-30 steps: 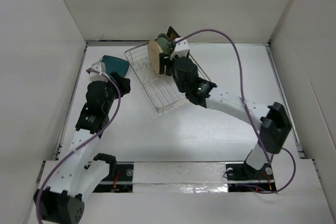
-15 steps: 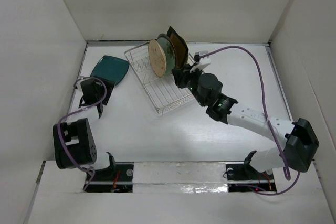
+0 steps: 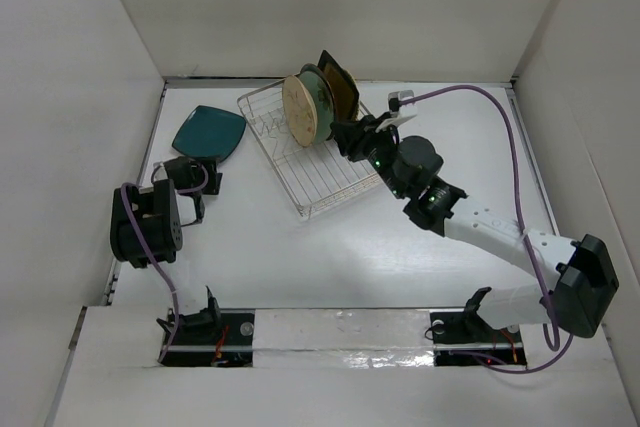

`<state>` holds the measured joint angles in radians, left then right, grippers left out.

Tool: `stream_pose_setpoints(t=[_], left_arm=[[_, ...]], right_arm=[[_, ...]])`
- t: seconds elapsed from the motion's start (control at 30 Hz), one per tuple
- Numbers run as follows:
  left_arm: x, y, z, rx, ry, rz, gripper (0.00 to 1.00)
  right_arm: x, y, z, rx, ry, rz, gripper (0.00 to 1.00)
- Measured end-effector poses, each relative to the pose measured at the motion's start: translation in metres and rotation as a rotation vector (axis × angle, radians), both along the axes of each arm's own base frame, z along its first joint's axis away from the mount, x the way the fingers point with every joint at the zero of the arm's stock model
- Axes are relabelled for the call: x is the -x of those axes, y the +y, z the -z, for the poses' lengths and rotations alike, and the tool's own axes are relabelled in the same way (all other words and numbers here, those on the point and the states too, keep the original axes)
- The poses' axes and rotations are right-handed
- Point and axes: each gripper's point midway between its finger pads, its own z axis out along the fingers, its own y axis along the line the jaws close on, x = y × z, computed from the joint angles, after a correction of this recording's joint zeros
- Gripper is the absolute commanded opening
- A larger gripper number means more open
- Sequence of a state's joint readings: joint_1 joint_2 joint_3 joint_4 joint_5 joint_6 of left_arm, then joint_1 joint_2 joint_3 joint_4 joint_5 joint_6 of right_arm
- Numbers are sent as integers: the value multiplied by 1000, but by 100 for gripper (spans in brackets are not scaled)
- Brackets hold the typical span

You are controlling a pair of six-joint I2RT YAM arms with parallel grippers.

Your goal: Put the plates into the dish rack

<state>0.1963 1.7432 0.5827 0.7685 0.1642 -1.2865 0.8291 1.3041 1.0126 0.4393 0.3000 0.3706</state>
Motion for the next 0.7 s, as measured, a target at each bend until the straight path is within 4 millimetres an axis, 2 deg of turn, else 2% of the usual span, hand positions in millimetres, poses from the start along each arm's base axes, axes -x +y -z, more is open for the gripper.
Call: stream_pose_setpoints(t=[0.2, 0.5, 0.6, 0.63, 0.7], left_arm=[[-13, 3, 2, 70, -49, -59, 48], [-33, -1, 9, 148, -137, -98, 34], [-35, 0, 11, 159, -152, -109, 23], [-35, 0, 13, 161, -153, -113, 13], [-37, 1, 14, 170, -163, -122, 0]], right_arm=[[-1, -1, 1, -9, -3, -10, 36], [-9, -9, 3, -24, 0, -7, 36], [-8, -8, 4, -26, 1, -12, 36], [-8, -8, 5, -26, 2, -14, 36], [-9, -9, 4, -27, 2, -13, 36]])
